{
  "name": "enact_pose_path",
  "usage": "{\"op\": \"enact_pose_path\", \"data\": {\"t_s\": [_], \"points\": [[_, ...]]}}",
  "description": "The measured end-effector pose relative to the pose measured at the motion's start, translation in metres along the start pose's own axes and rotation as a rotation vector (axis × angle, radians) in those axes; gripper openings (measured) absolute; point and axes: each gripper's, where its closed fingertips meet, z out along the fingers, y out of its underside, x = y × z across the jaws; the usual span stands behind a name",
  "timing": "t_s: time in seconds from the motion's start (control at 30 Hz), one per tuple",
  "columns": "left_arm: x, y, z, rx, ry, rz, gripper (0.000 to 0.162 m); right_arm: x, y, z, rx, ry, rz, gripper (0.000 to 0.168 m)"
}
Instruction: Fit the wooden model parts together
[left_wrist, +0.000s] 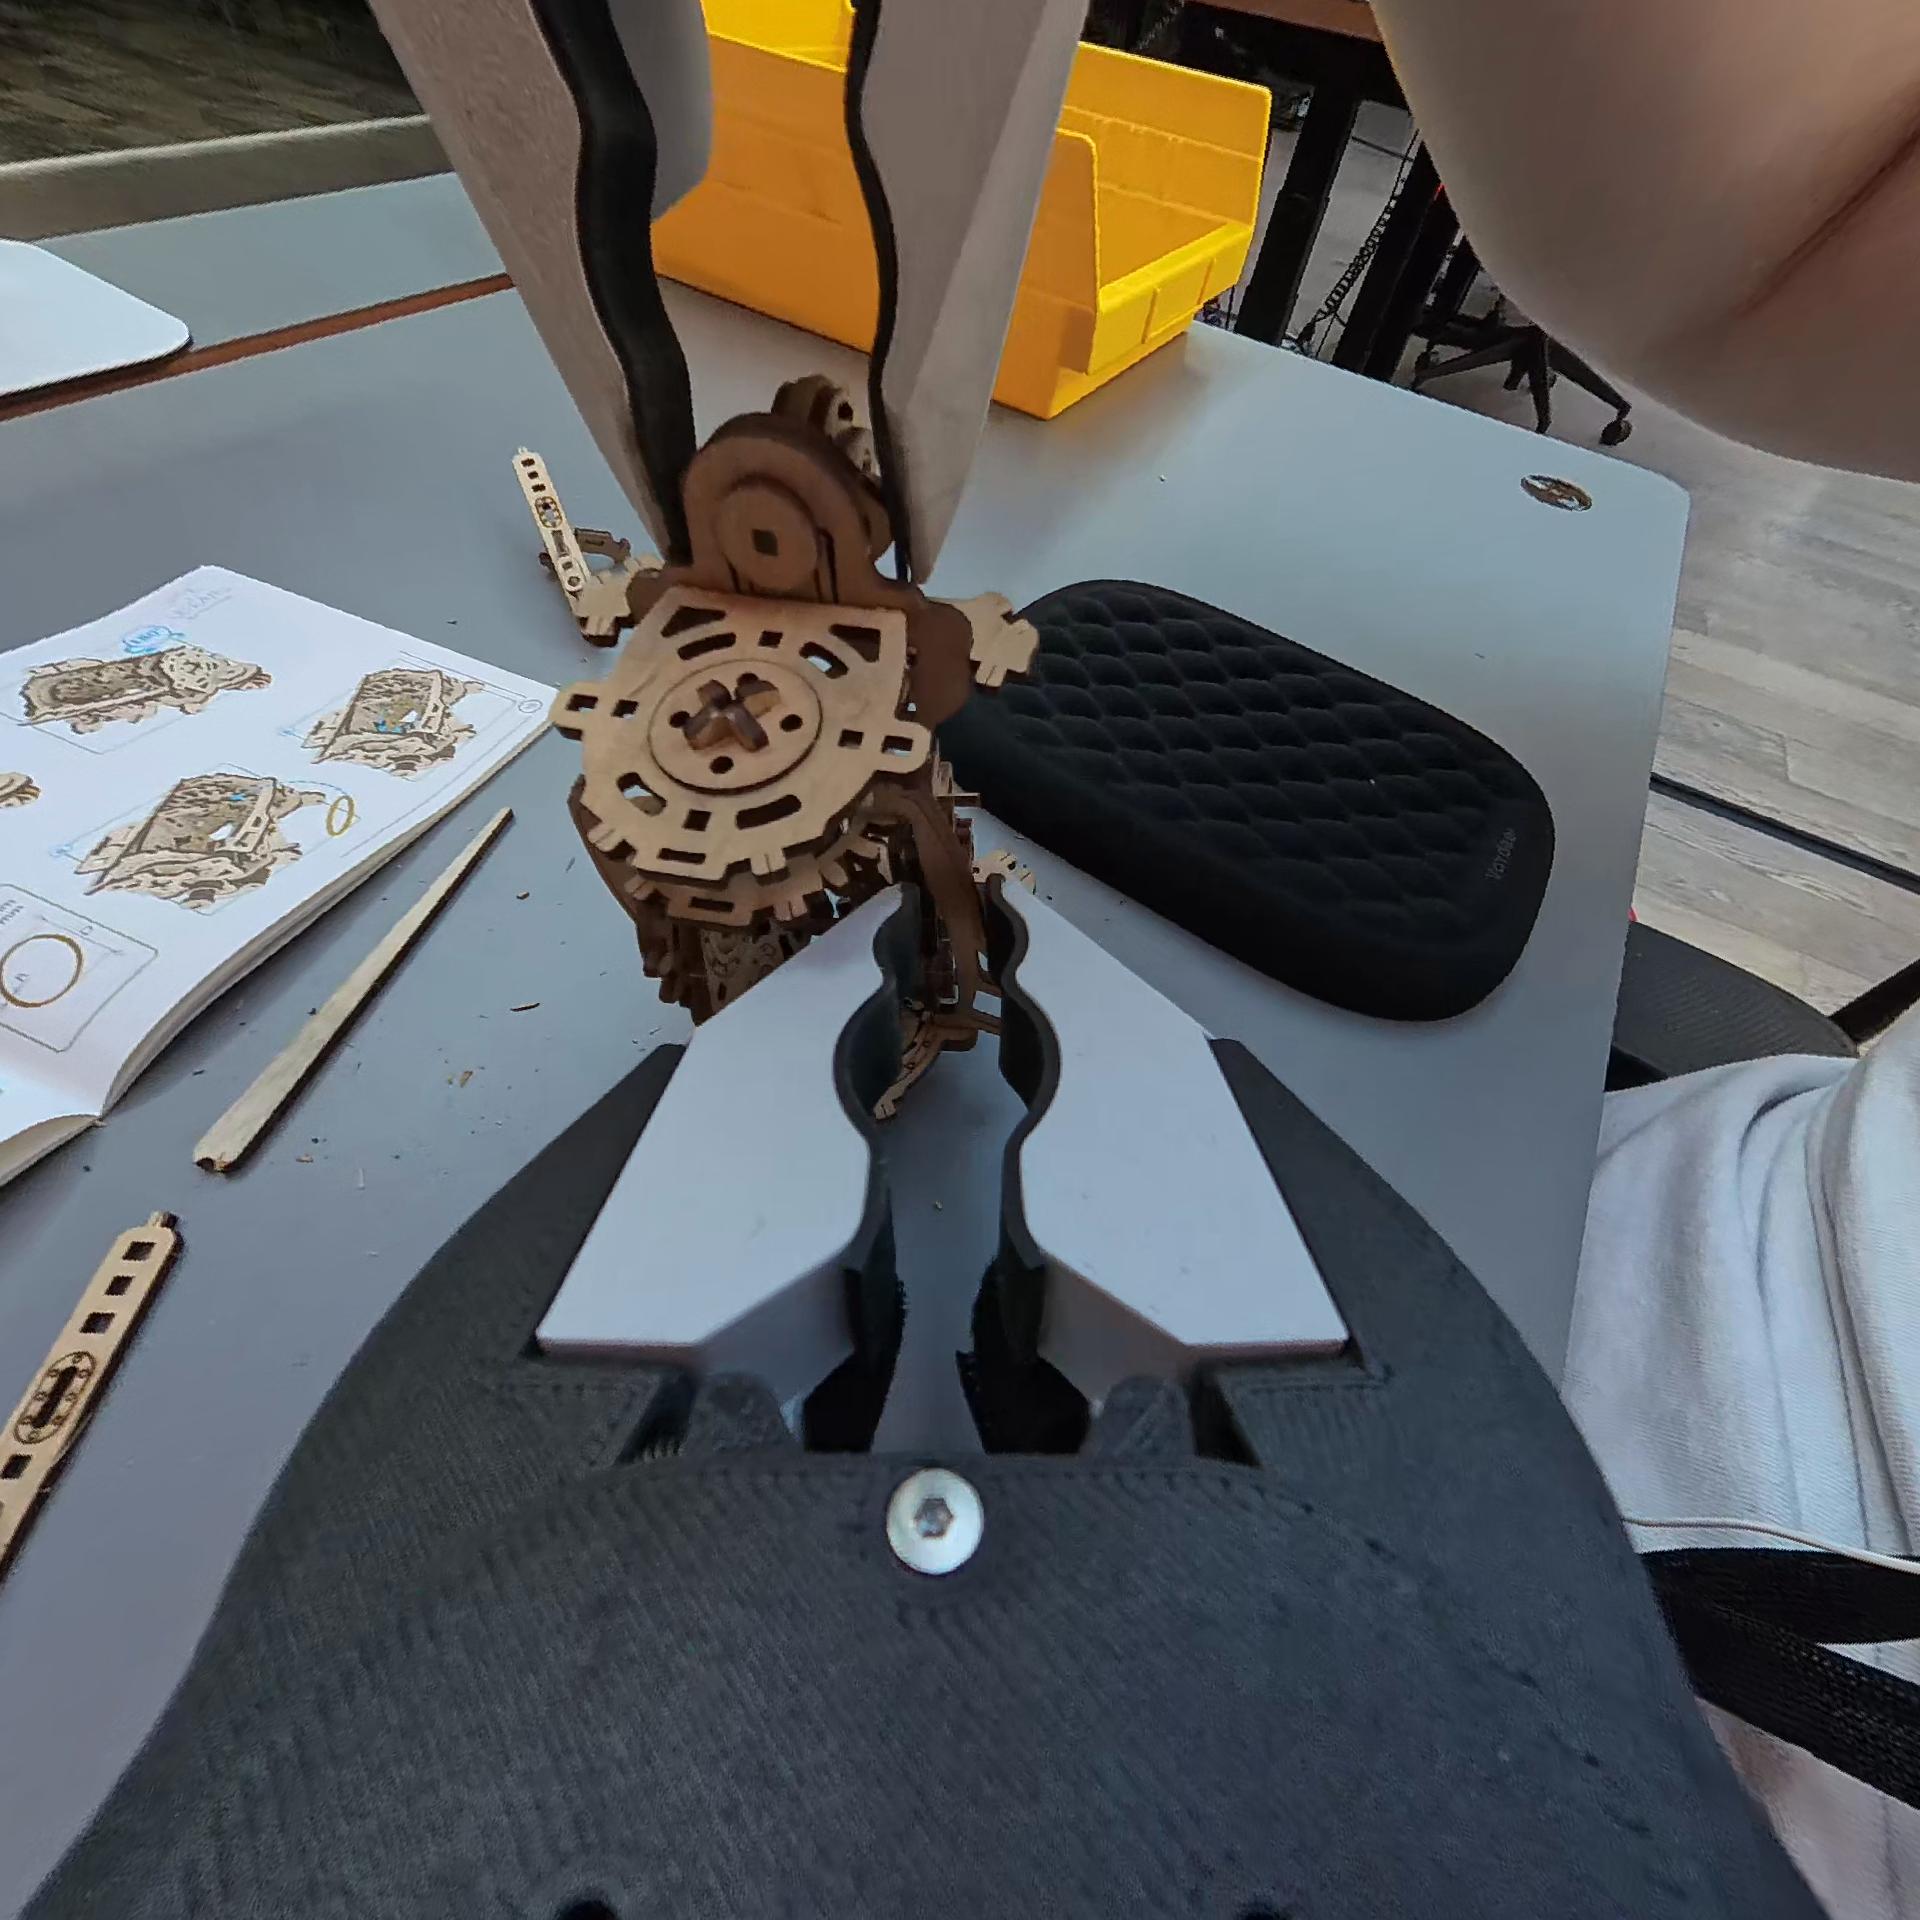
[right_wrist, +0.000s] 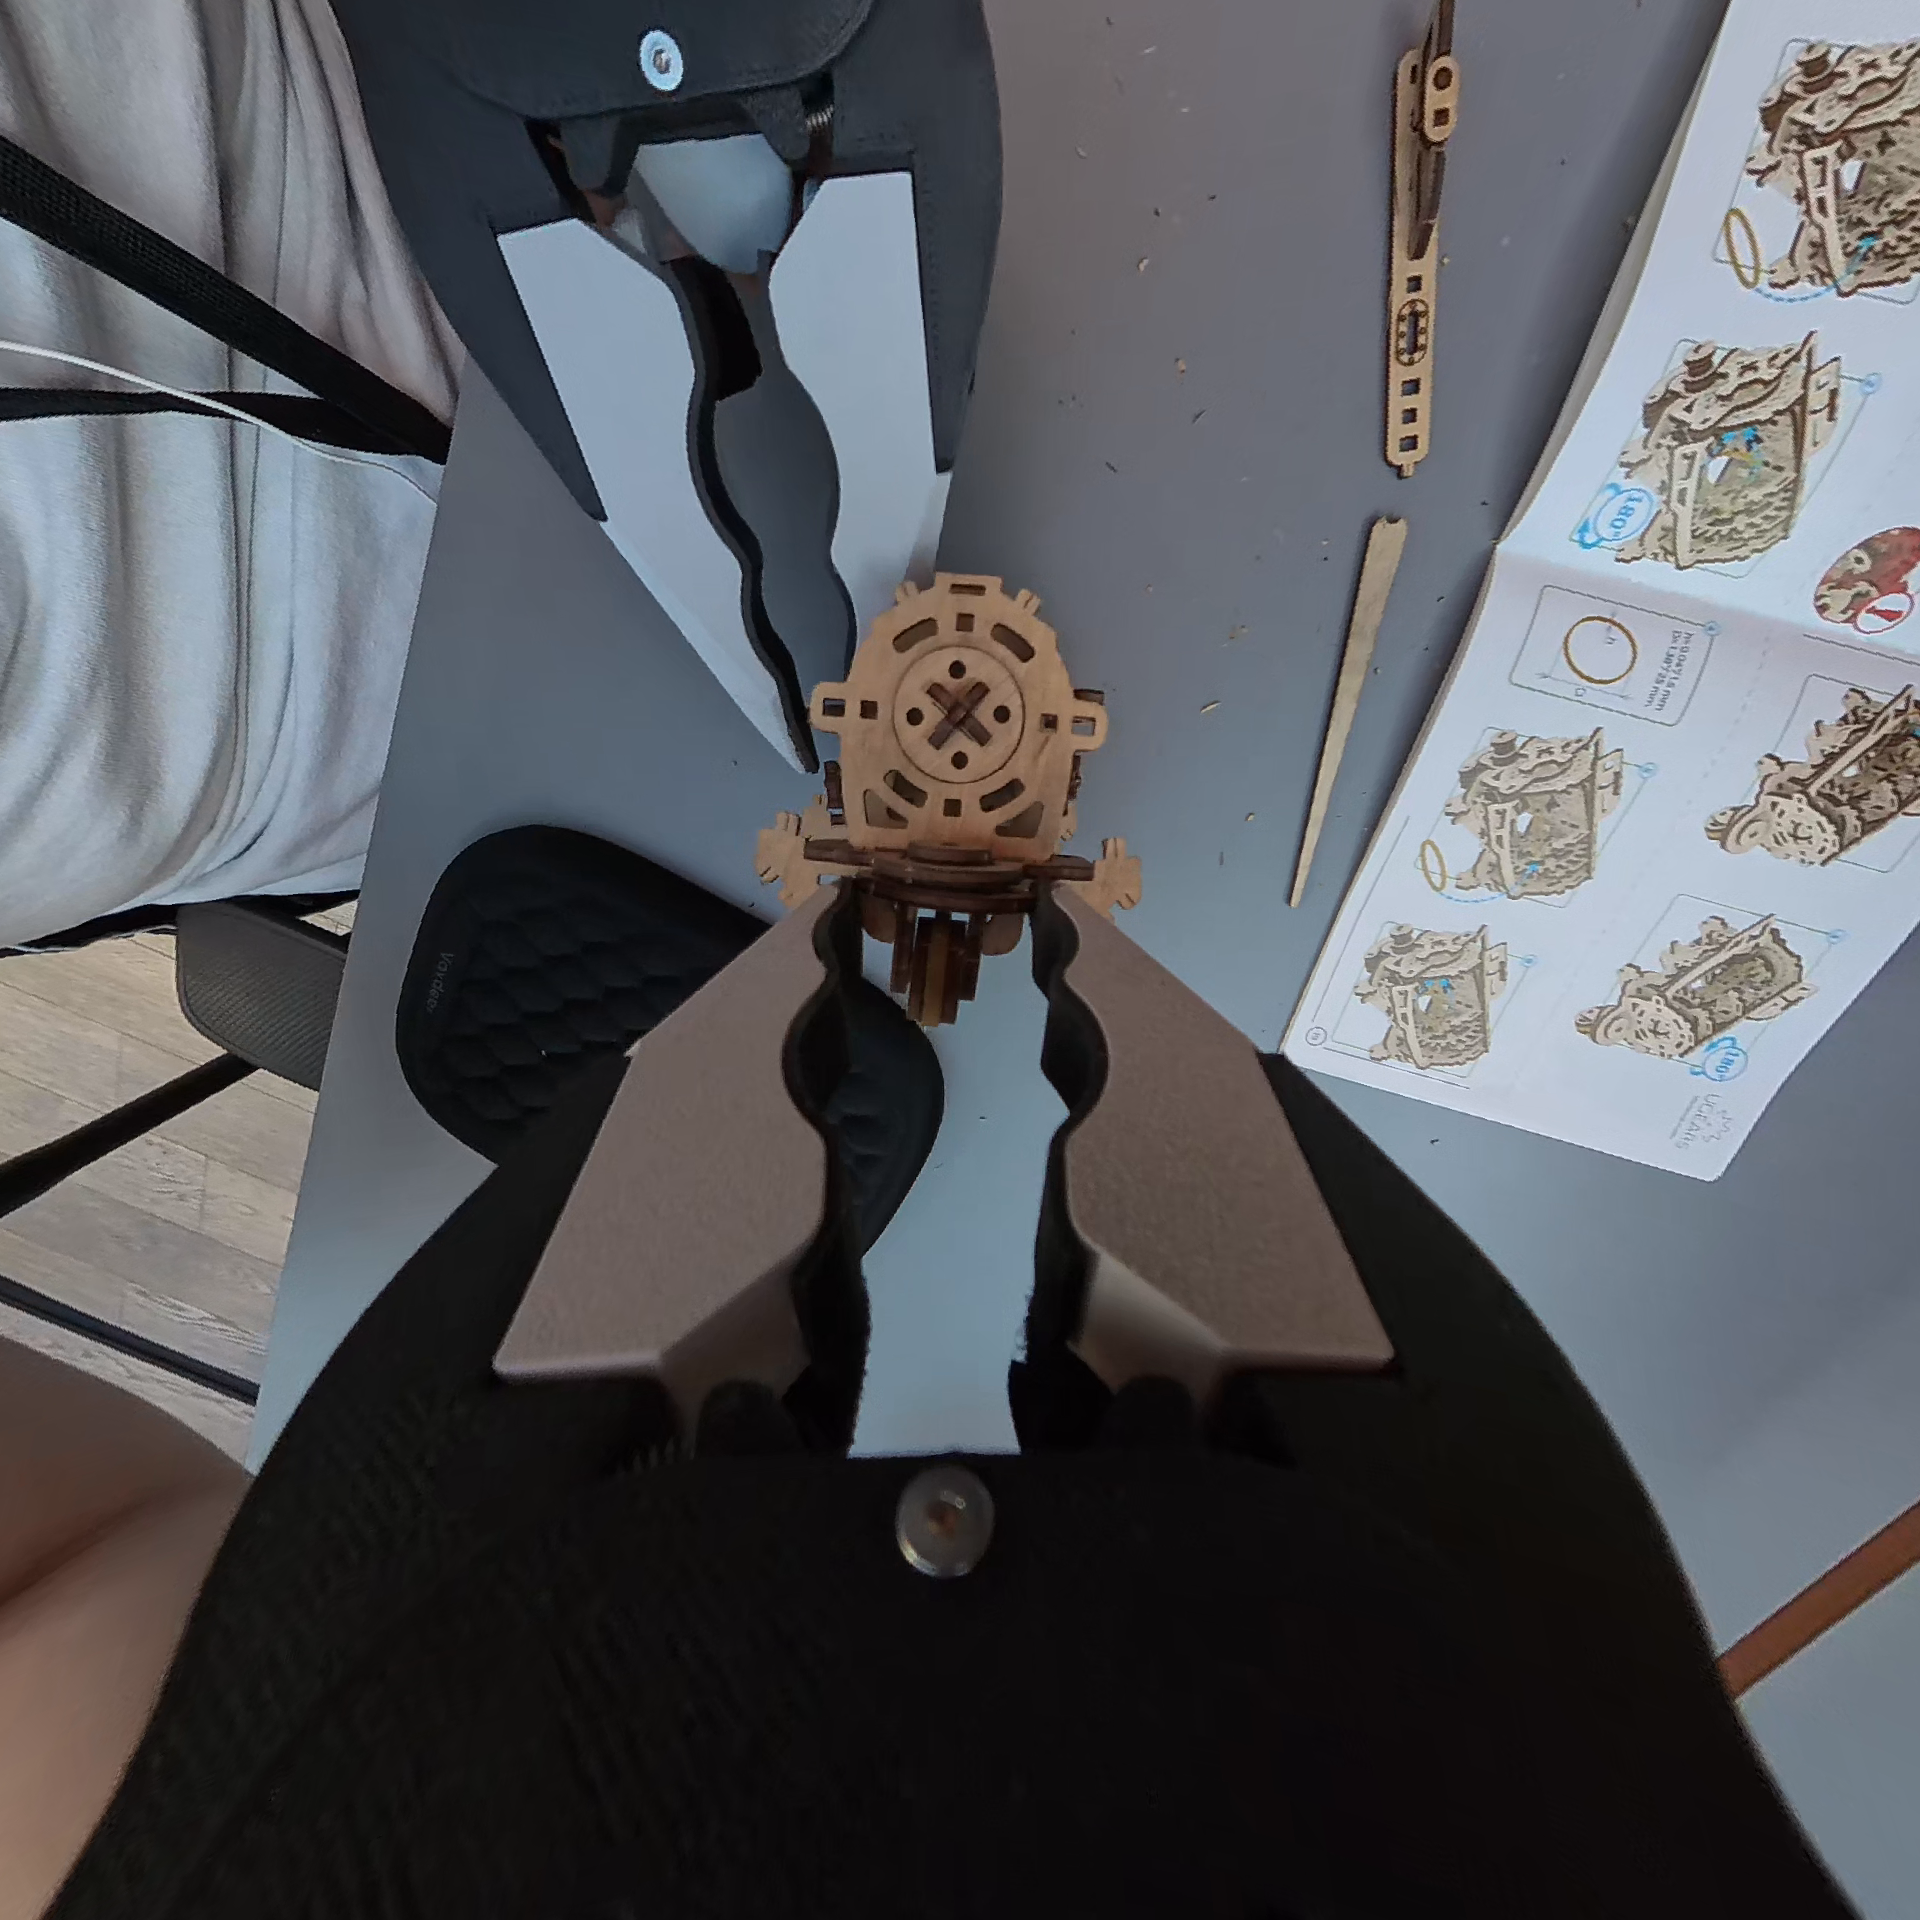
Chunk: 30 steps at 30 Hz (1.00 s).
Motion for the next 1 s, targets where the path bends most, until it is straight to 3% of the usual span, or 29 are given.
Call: {"op": "enact_pose_path", "data": {"t_s": [0.63,1.0], "points": [[0.0071,0.0033,-0.0002,-0.014,-0.039,0.183,0.009,-0.0086,0.0025,0.0003,-0.08,0.081,-0.022,0.033],[0.0084,-0.0031,-0.0082,0.041,-0.002,0.084,0.014,-0.0061,0.0016,0.0004,-0.093,0.155,-0.032,0.032]]}}
